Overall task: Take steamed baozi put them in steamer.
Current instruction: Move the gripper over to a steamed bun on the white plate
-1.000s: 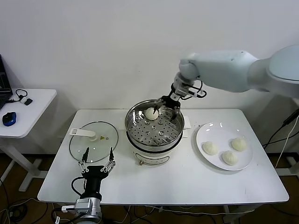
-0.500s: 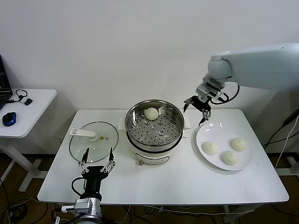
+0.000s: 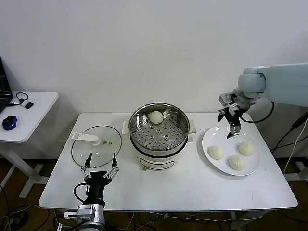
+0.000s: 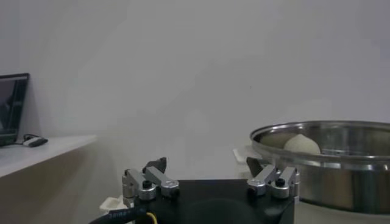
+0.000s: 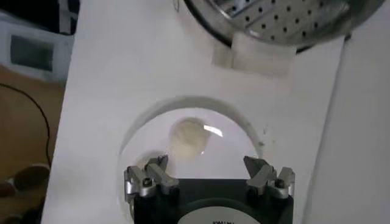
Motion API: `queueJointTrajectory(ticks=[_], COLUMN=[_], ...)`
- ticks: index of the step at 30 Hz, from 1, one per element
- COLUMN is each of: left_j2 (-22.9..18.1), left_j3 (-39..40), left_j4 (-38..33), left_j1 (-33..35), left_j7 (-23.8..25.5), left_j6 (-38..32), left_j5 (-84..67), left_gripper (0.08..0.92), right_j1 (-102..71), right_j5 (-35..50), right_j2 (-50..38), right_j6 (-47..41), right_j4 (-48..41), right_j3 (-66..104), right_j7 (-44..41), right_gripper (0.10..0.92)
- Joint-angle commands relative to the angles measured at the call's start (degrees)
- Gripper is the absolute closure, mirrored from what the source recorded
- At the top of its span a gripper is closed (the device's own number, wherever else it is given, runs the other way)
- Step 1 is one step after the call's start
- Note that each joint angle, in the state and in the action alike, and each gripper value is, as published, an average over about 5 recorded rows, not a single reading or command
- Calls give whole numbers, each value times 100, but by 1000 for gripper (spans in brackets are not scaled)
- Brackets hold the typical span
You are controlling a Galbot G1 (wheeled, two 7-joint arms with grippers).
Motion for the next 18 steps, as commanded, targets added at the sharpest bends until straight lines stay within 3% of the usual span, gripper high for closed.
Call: queueJointTrajectory(ticks=[1, 18], left_j2=[-174, -248], left_j3=[-17, -118], left_j4=[22, 38], left_j1=[17, 81], left_j7=[5, 1], left_j6=[3, -12], left_j5=[43, 117], left_gripper=[177, 177], right_j1=[-1375, -3294], right_j5=[-276, -894], right_j2=[-872, -549], right_j6=[-925, -675], right_j4=[-296, -1648], right_j3=[990, 2596], right_j7=[102, 47], right_gripper=[203, 203])
